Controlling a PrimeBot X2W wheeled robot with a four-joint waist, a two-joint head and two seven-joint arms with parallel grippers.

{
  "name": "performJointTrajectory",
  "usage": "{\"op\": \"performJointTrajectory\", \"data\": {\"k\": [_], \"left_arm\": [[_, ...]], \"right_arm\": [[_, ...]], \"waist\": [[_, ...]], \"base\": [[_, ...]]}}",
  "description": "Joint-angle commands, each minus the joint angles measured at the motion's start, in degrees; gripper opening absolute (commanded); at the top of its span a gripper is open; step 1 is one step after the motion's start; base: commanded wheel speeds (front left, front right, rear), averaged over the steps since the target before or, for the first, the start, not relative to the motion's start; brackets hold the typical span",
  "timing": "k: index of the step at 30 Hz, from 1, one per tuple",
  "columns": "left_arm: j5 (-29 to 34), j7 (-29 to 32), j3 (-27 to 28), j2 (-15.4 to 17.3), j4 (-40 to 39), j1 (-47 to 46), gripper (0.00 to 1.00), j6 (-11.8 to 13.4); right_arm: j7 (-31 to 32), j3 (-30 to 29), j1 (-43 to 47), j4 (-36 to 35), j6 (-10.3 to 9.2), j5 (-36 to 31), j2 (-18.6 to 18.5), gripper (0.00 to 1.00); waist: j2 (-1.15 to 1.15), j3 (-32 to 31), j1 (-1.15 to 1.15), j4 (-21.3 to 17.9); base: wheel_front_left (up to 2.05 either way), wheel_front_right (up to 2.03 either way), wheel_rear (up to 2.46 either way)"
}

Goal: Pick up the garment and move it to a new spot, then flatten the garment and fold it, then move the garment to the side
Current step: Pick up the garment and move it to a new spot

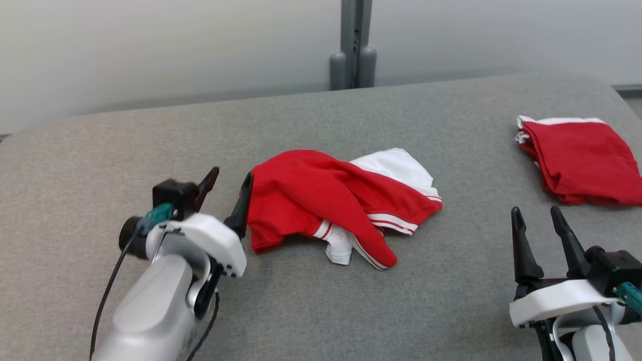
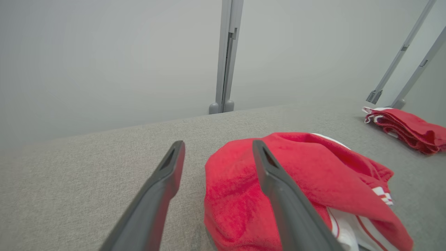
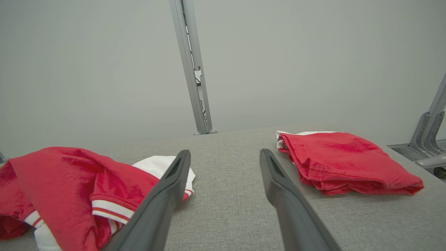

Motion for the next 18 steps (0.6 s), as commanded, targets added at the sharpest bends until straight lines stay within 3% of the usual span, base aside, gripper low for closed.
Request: {"op": "performJointTrajectory", "data": {"k": [1, 10, 18], "left_arm": [[0.45, -0.22, 0.85, 0.62, -1.36, 2.21, 1.00, 0.58], [3.94, -0.24, 9.93, 0.96, -16.91, 16.79, 1.00, 4.40], [8.83, -0.25, 14.98, 0.49, -26.19, 26.63, 1.00, 6.43]], "right_arm": [[-0.24, -0.23, 0.76, 0.11, 0.01, -0.13, -0.29, 1.00], [-0.48, -0.55, 2.73, -0.75, 0.01, -0.70, -0.29, 1.00], [-0.56, -1.03, 5.71, -2.18, 0.01, -0.71, -0.29, 1.00]], "waist": [[0.00, -1.18, 0.00, 1.20], [0.00, -4.56, 0.00, 3.40], [0.00, -6.09, 0.00, 4.73]], "base": [[0.00, 0.00, 0.00], [0.00, 0.00, 0.00], [0.00, 0.00, 0.00]]}}
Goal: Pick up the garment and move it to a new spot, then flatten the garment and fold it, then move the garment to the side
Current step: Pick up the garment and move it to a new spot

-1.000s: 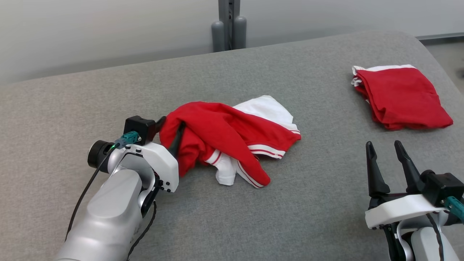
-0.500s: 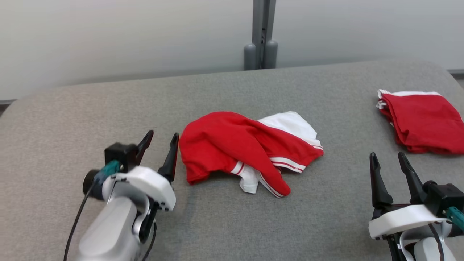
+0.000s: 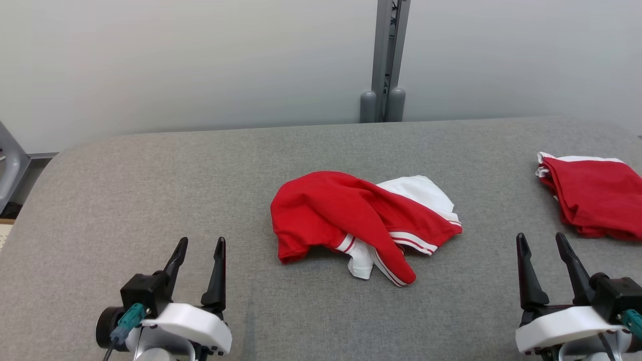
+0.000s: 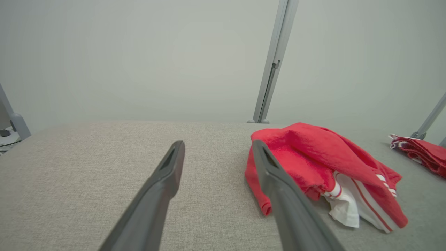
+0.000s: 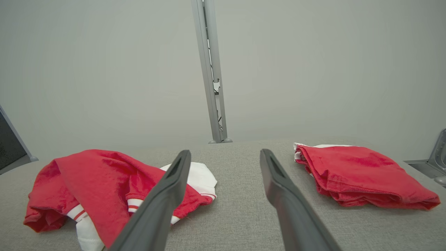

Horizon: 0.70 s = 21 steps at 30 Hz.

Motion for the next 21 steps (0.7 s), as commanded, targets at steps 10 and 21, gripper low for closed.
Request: {"op": "performJointTrajectory", "data": {"k": [10, 21], "left_arm": [[2.56, -0.26, 5.84, -2.33, -5.40, 6.93, 1.00, 0.26], [4.59, -0.26, 7.58, -3.57, -4.45, 7.39, 1.00, -1.24]], "right_arm": [[-0.46, 0.39, 2.59, 0.04, 0.01, 0.51, -0.29, 1.00], [-0.46, 1.59, 1.67, 1.05, 0.01, 1.08, -0.28, 1.00]], "waist": [[0.00, -0.90, 0.00, 1.03], [0.00, -0.64, 0.00, 1.15]], "base": [[0.00, 0.00, 0.00], [0.00, 0.00, 0.00]]}}
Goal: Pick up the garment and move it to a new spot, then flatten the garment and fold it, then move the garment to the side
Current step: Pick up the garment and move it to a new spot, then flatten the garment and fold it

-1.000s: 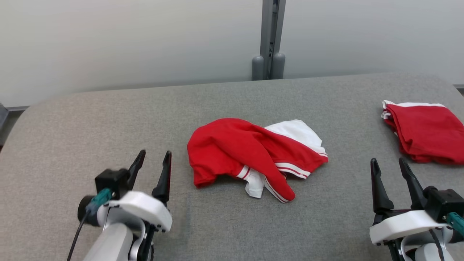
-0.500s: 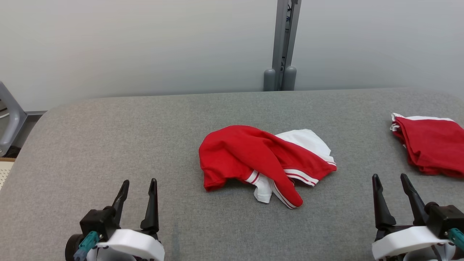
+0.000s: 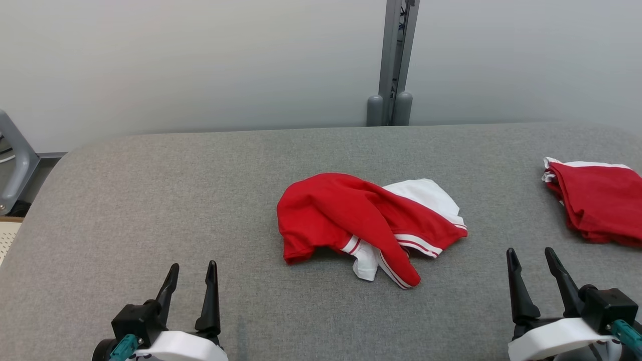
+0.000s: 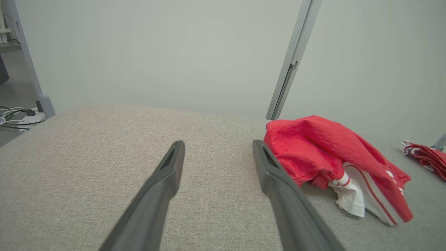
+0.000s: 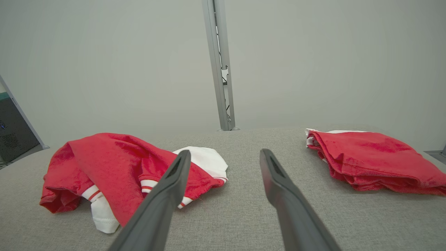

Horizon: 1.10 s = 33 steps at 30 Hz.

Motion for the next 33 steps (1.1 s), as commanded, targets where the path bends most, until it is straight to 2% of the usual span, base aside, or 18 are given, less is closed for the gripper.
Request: {"op": "performJointTrajectory", "data": {"k": [1, 18, 27, 32, 33], "left_arm": [[0.52, -0.26, 0.40, 0.17, 0.22, -0.35, 1.00, -0.34], [1.45, -0.26, 1.06, -0.39, 1.19, -0.95, 1.00, -1.38], [1.62, -0.26, 1.19, -0.44, 1.45, -1.62, 1.00, -1.40], [0.68, -0.26, 0.47, -0.41, 1.01, -2.88, 1.00, -0.87], [0.14, -0.26, 0.04, -0.44, 0.57, -3.56, 1.00, -0.56]], "right_arm": [[-0.40, 0.13, -0.52, 0.17, 0.01, 0.31, -0.29, 1.00], [-0.43, -0.32, -0.86, 0.47, 0.01, -0.99, -0.29, 1.00], [0.19, 0.66, -2.17, 2.56, 0.01, -2.34, -0.29, 1.00], [0.47, 0.11, -6.17, 9.09, 0.01, -0.67, -0.27, 1.00], [0.63, -0.54, -10.29, 15.18, 0.01, 0.41, -0.29, 1.00]], "waist": [[0.00, 0.04, 0.00, 0.00], [0.00, 0.72, 0.00, 0.64], [0.00, 1.86, 0.00, 2.24], [0.00, 4.43, 0.00, 5.01], [0.00, 6.36, 0.00, 6.92]], "base": [[0.00, 0.00, 0.00], [0.00, 0.00, 0.00], [0.00, 0.00, 0.00], [0.00, 0.00, 0.00], [0.00, 0.00, 0.00]]}}
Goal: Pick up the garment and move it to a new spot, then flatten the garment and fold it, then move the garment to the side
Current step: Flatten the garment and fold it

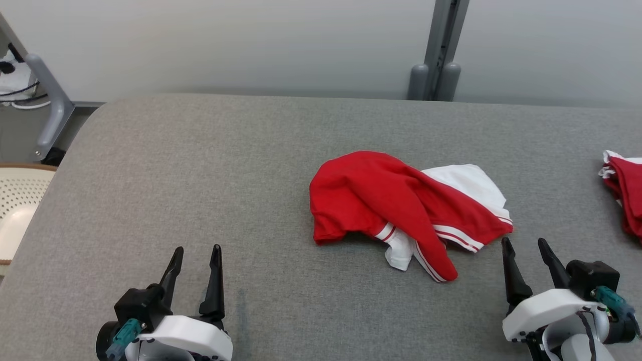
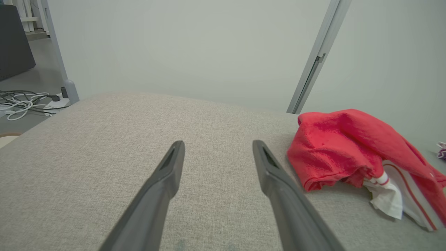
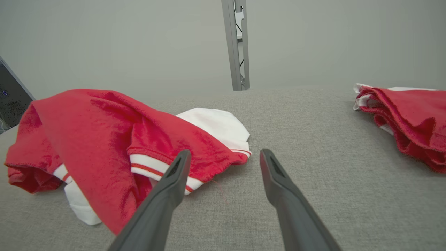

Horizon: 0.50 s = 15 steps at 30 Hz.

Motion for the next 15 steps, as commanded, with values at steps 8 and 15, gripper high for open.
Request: {"op": "performJointTrajectory", "data": {"k": [8, 15], "left_arm": [[-1.61, -0.26, -1.40, 0.19, -0.58, -2.43, 1.00, 0.85], [-2.54, -0.26, -1.97, 0.19, -0.90, -2.76, 1.00, 1.60]], "right_arm": [[0.93, -1.39, -8.63, 12.19, 0.01, 2.89, -0.31, 1.00], [0.44, -4.64, -13.49, 21.29, 0.01, 4.83, -0.29, 1.00]], "waist": [[0.00, 4.20, 0.00, 4.91], [0.00, 5.48, 0.00, 7.97]], "base": [[0.00, 0.00, 0.00], [0.00, 0.00, 0.00]]}}
